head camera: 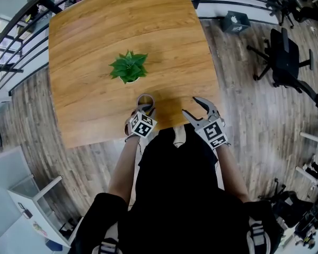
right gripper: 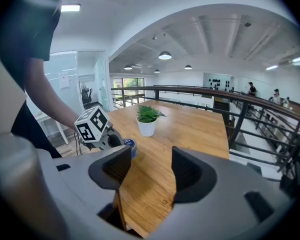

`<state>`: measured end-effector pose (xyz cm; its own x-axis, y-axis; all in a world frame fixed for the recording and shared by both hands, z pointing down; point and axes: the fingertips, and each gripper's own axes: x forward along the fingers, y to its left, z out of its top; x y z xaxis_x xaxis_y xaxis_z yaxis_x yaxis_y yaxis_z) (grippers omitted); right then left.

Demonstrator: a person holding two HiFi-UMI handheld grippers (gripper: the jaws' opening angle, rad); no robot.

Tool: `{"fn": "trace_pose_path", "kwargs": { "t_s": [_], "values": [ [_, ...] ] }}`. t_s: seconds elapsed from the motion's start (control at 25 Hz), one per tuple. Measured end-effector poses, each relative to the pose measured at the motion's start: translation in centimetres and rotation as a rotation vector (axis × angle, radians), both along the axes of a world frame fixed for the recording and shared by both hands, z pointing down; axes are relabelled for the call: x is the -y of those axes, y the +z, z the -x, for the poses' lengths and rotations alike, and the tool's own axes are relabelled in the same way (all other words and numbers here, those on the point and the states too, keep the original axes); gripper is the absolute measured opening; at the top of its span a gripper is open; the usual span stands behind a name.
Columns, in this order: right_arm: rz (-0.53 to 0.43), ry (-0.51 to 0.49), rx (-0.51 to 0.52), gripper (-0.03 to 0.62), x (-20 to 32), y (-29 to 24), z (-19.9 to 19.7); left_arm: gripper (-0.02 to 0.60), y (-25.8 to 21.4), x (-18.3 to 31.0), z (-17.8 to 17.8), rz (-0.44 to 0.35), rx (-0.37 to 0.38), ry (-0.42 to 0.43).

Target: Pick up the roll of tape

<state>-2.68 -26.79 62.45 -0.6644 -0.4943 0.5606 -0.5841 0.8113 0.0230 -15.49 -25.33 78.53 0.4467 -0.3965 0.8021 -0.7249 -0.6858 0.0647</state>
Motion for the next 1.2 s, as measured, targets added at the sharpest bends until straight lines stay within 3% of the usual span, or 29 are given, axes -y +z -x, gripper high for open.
{"fn": "trace_pose_path", "kwargs": {
  "t_s": [0.84, 1.2],
  "values": [
    [-0.023, 0.01, -0.044, 0.258, -0.9, 1.2, -0.1, 0.06, 0.0, 0.0, 0.2, -0.007, 0.02, 0.022],
    [-0.028, 0.007, -0.071, 0.258, -0.8, 1.6, 0.2, 0.058, -2.0, -0.2, 0.2, -0.028, -0.071, -0.017]
  ]
}}
